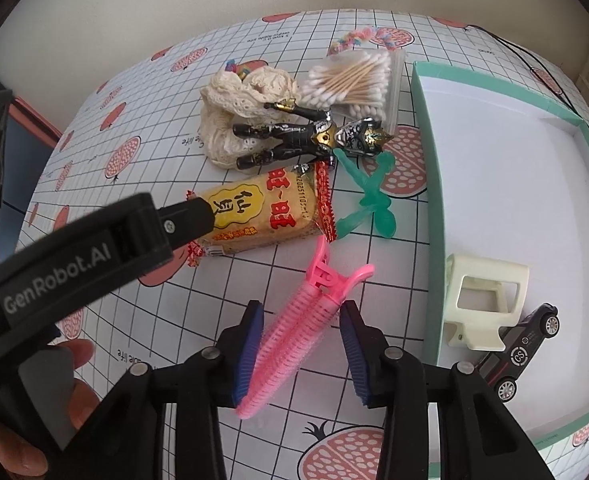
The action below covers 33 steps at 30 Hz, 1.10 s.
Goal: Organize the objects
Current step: 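Lift the pink clip over the tray with the right gripper while the left grasps the yellow snack packet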
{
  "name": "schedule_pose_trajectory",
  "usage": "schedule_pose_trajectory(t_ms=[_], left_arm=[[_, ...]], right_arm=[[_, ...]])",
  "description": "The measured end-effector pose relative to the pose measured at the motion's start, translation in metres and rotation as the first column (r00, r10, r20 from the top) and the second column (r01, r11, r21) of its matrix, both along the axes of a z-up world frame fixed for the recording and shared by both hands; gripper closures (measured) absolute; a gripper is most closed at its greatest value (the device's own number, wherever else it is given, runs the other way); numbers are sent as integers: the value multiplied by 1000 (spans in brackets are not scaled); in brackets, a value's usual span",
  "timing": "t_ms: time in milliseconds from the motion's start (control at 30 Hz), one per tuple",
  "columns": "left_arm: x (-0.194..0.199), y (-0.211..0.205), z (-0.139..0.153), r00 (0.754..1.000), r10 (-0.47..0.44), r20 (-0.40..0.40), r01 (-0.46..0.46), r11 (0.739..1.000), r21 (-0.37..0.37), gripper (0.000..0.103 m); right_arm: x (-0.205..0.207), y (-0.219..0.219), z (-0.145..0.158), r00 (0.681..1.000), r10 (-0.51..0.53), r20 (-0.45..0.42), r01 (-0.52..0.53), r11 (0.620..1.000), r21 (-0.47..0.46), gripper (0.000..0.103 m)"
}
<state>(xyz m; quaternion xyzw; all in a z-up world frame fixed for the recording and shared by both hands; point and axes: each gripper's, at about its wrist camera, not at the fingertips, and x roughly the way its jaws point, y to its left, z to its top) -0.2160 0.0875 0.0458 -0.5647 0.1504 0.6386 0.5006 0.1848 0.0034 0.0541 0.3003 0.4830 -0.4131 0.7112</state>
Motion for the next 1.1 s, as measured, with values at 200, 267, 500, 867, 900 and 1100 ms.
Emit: schedule_pose_trajectory(t_ms=[200,267,500,867,900,1100], left_arm=[[1,-3,3,1000,-14,-5,14,1000,3,6],[0,-4,4,1000,-13,-5,13,1000,5,6],[2,-3,4,999,-44,-2,44,999,14,6],[39,17,10,967,-199,-160,203,979,7,6],[44,19,10,959,-215,-184,220,976,3,6],[64,31,8,909,-292,-297,295,955,-36,6]], right_arm=[[-1,2,10,1000,1,10,-1,1000,-23,61],[-1,2,17,1000,1,28,0,999,-38,61],[-8,-2,42,999,14,34,-9,991,-136,61],[-34,-28,55,997,-67,43,74,980,-187,61],[-38,-29,57,996,-72,51,80,980,-184,61],[-41,-35,53,994,-90,57,99,980,-175,61]])
